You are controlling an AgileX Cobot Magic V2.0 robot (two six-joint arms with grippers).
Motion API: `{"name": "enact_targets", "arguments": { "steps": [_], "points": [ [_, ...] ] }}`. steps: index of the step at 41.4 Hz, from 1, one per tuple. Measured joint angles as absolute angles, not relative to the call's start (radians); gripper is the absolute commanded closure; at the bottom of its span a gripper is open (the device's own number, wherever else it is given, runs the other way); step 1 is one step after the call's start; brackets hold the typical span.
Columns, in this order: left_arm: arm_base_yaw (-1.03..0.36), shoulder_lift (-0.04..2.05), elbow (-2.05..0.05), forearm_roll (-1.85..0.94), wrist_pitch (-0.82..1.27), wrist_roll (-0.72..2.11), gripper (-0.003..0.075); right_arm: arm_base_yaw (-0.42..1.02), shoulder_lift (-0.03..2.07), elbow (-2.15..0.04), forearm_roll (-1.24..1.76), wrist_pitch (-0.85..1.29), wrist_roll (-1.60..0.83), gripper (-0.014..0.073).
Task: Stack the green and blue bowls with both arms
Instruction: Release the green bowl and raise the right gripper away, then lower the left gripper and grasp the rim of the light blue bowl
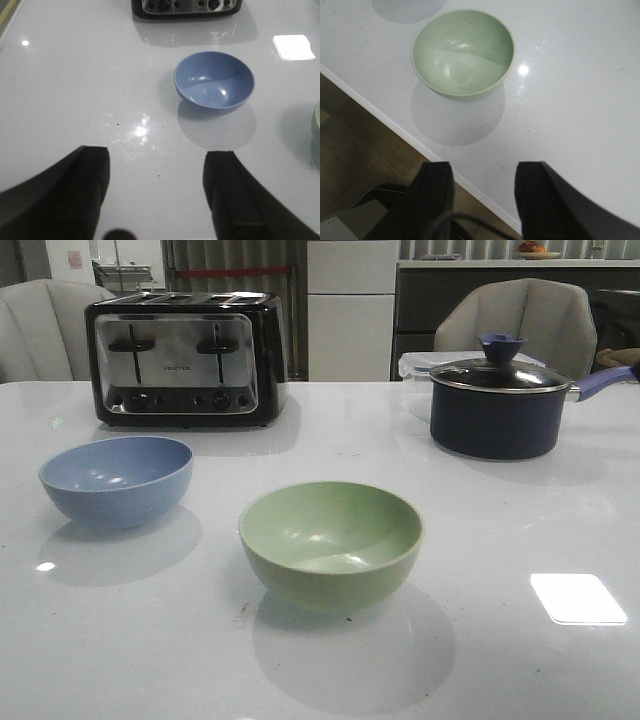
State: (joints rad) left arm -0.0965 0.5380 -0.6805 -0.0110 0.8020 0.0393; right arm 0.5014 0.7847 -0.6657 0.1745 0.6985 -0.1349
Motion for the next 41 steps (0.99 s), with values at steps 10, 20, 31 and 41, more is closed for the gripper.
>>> {"name": "enact_targets", "arguments": {
  "steps": [10, 20, 31, 41],
  "points": [
    [-0.148, 0.751, -0.709, -0.013, 0.787, 0.046, 0.0239, 0.501, 0.769, -0.656, 0.172, 0.703, -0.137, 0.0178],
    [-0.148, 1.035, -0.793, -0.044, 0.708, 0.046, 0.0101, 0.501, 0.769, -0.652, 0.172, 0.703, -0.137, 0.0178],
    [-0.148, 1.376, -0.943, -0.070, 0.612, 0.046, 0.0106, 0.501, 0.769, -0.652, 0.172, 0.703, -0.139, 0.0178],
    [-0.149, 1.631, -1.071, -0.074, 0.542, 0.046, 0.0106, 0.501, 0.769, -0.652, 0.172, 0.703, -0.139, 0.0178]
  ]
}}
